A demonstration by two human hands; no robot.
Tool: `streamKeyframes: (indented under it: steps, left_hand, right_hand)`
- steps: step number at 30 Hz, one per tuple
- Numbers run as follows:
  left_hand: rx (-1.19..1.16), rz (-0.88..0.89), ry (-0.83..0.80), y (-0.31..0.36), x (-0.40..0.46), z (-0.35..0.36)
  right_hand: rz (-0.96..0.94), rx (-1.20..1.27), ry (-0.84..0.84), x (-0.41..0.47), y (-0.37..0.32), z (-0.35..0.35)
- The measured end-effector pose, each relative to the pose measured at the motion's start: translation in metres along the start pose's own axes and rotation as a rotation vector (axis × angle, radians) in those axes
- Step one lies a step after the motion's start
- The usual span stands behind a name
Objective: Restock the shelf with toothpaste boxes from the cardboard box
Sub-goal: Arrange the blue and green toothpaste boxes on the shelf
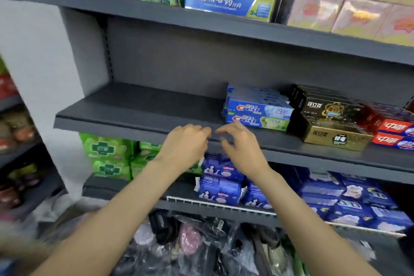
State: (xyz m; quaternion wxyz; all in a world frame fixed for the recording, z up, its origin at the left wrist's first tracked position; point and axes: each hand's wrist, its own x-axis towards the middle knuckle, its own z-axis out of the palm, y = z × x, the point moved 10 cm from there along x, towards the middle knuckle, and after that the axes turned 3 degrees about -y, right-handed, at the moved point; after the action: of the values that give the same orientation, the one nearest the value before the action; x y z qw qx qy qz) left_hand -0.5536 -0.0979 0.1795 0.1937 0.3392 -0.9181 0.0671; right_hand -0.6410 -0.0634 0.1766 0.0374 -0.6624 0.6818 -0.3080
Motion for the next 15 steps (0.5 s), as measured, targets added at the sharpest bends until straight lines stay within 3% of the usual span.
streamKeyframes:
  steps: [6,15]
  left_hand:
    - [-0.052,-0.217,0.005,-0.059,-0.135,-0.024]
    - [0.058,-0.618,-0.185,-0.205,-0.34,-0.025]
  right_hand:
    - [-0.081,0.083,-0.192,-0.045,-0.1,0.087]
    - [-0.199,0.167,-0.497,-0.094,-0.263,0.259]
